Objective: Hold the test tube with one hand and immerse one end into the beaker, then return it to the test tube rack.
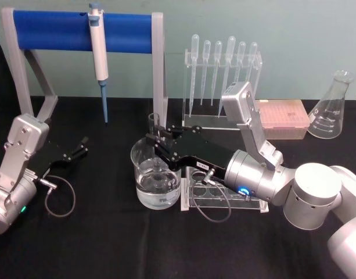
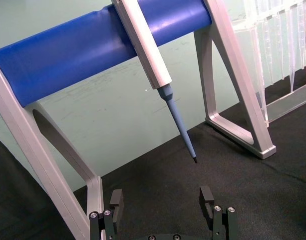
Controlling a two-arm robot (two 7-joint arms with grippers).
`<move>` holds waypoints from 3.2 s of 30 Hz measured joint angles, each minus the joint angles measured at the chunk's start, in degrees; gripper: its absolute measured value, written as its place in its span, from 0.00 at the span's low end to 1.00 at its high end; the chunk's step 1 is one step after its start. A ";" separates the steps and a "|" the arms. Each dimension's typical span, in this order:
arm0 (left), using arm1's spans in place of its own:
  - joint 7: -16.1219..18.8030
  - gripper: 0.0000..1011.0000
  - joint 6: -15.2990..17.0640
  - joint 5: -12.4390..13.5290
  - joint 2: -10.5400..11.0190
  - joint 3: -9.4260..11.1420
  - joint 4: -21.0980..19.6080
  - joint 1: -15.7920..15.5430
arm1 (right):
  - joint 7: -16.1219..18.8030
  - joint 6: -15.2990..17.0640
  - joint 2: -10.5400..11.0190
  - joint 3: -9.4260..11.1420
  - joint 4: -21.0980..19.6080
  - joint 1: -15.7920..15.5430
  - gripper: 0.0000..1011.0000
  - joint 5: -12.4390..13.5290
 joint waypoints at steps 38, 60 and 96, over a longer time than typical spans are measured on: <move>0.00 0.99 0.00 0.00 0.00 0.01 0.00 0.00 | 0.00 0.00 0.00 0.00 0.00 0.00 0.22 0.00; 0.00 0.99 0.00 0.00 0.00 0.00 0.00 0.00 | 0.00 0.00 0.00 0.00 0.00 0.00 0.22 0.00; 0.00 0.99 0.00 0.00 0.00 0.00 0.00 0.00 | 0.00 0.00 0.00 0.00 0.00 0.00 0.22 0.00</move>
